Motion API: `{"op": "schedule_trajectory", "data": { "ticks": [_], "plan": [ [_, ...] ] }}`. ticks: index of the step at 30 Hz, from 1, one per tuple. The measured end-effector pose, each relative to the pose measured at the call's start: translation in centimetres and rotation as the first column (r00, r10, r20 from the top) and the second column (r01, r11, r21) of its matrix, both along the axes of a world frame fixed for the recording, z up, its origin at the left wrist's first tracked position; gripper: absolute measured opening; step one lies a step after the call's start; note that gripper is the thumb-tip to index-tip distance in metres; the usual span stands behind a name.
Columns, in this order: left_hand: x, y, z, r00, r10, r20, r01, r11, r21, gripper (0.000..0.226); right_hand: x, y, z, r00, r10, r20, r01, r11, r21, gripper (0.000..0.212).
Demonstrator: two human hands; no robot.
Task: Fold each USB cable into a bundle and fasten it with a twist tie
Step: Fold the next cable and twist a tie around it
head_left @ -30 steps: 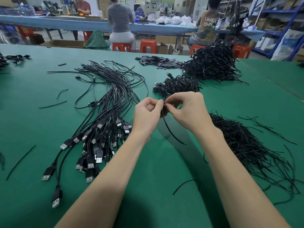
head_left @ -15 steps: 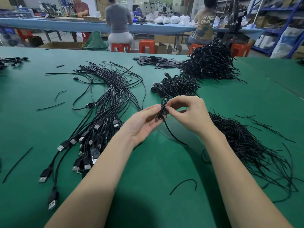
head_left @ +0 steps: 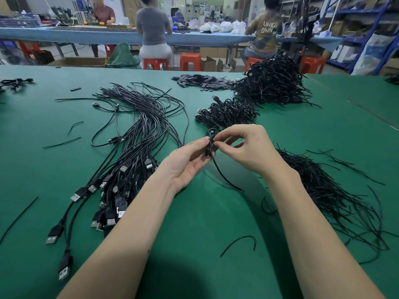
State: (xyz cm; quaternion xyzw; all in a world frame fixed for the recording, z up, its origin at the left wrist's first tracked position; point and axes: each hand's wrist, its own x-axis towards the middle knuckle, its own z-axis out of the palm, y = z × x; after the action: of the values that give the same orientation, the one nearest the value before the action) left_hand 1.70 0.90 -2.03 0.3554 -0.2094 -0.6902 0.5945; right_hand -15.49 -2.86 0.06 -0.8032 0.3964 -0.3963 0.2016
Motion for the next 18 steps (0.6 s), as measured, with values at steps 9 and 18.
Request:
{"op": "schedule_trajectory", "data": {
  "ticks": [9, 18],
  "plan": [
    [0.6, 0.4, 1.0, 0.993, -0.121, 0.019, 0.119, 0.99, 0.072, 0.05, -0.7, 0.3, 1.4, 0.995, 0.067, -0.071, -0.067, 0.998, 0.002, 0.006],
    [0.7, 0.3, 1.6, 0.983, -0.084, 0.163, 0.11, 0.982, -0.155, 0.031, 1.1, 1.1, 1.3, 0.986, 0.01, 0.164, -0.028, 0.994, 0.105, 0.012]
  ]
}}
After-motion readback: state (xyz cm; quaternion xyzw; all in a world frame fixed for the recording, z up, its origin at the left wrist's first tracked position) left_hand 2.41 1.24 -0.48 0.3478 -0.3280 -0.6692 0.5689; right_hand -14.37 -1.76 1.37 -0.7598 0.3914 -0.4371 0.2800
